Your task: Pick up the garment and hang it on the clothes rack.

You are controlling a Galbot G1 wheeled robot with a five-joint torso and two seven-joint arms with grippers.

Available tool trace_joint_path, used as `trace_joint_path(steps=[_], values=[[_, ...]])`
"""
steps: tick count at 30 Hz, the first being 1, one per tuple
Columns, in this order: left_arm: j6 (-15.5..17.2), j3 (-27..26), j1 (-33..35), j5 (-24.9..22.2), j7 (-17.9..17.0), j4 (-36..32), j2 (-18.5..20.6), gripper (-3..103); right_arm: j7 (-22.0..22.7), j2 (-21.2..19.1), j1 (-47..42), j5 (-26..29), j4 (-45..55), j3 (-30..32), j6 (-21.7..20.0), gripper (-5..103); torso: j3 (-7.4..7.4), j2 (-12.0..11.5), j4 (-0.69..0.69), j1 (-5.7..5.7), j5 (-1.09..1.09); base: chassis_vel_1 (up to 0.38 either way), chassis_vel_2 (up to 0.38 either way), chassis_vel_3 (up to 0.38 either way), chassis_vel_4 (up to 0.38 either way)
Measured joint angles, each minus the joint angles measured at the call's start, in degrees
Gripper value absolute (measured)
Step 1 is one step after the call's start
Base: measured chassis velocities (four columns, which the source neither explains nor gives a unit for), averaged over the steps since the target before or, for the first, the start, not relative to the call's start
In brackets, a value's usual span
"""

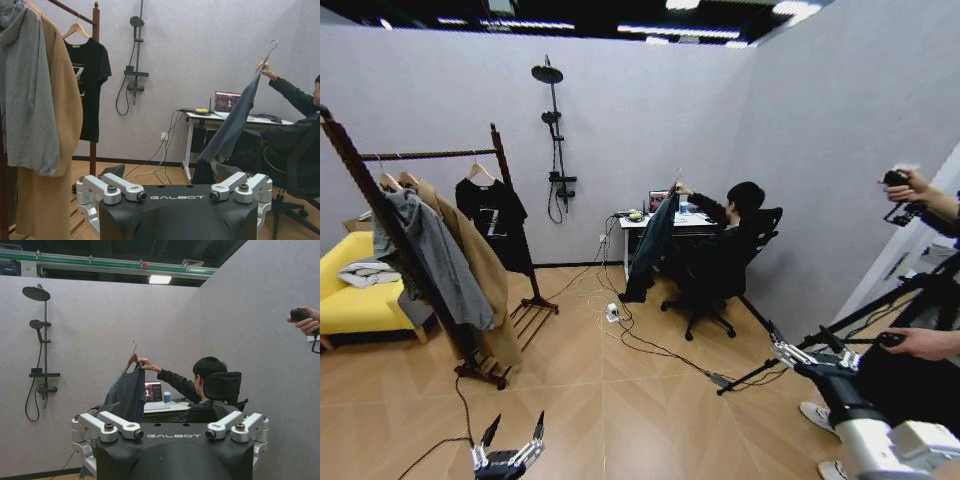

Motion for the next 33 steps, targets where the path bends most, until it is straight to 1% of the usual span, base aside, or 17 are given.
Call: trace_joint_path(steps=[13, 18, 28, 29, 31, 32, 33], values=[[0.0, 0.0, 0.0, 0.0, 0.0, 0.0, 0.0, 100, -0.62, -0.15, 0.53, 0.54, -1.37, -0.04, 0.24, 100, 0.0, 0.0, 0.0, -0.01, 0.0, 0.0, 0.0, 0.0, 0.0], [0.0, 0.0, 0.0, 0.0, 0.0, 0.0, 0.0, 100, -1.5, -0.15, 0.58, 0.53, -2.17, 0.02, 1.22, 100, 0.0, 0.01, 0.0, -0.01, 0.0, -0.048, 0.043, 0.039, -0.048], [0.0, 0.0, 0.0, 0.0, 0.0, 0.0, 0.0, 100, -1.07, -0.47, 1.22, 1.33, -2.9, 0.06, 1.41, 100, 0.0, 0.01, -0.01, -0.01, -0.02, -0.158, 0.15, 0.166, -0.162], [0.0, 0.0, 0.01, 0.0, 0.0, 0.0, 0.0, 100, -0.59, -0.65, 1.53, 1.81, -3.21, 0.07, 1.34, 100, 0.0, 0.0, 0.02, -0.01, 0.03, -0.228, 0.223, 0.205, -0.208], [0.0, 0.0, 0.0, 0.0, 0.0, 0.0, 0.0, 100, 0.61, -1.0, 2.18, 3.36, -3.77, -0.13, 0.83, 100, 0.0, 0.0, -0.02, 0.0, -0.05, -0.274, 0.224, 0.259, -0.227], [0.0, 0.0, 0.0, 0.0, 0.0, 0.0, 0.0, 100, 0.61, -1.0, 2.18, 3.36, -3.77, -0.13, 0.83, 100, 0.0, 0.0, -0.02, 0.0, -0.05, -0.274, 0.234, 0.272, -0.227], [0.0, -0.01, 0.0, 0.0, 0.0, 0.0, 0.0, 100, 1.06, -1.24, 2.57, 3.94, -4.12, -0.24, 0.56, 100, -0.01, 0.01, 0.0, 0.0, 0.03, -0.287, 0.234, 0.317, -0.284]])
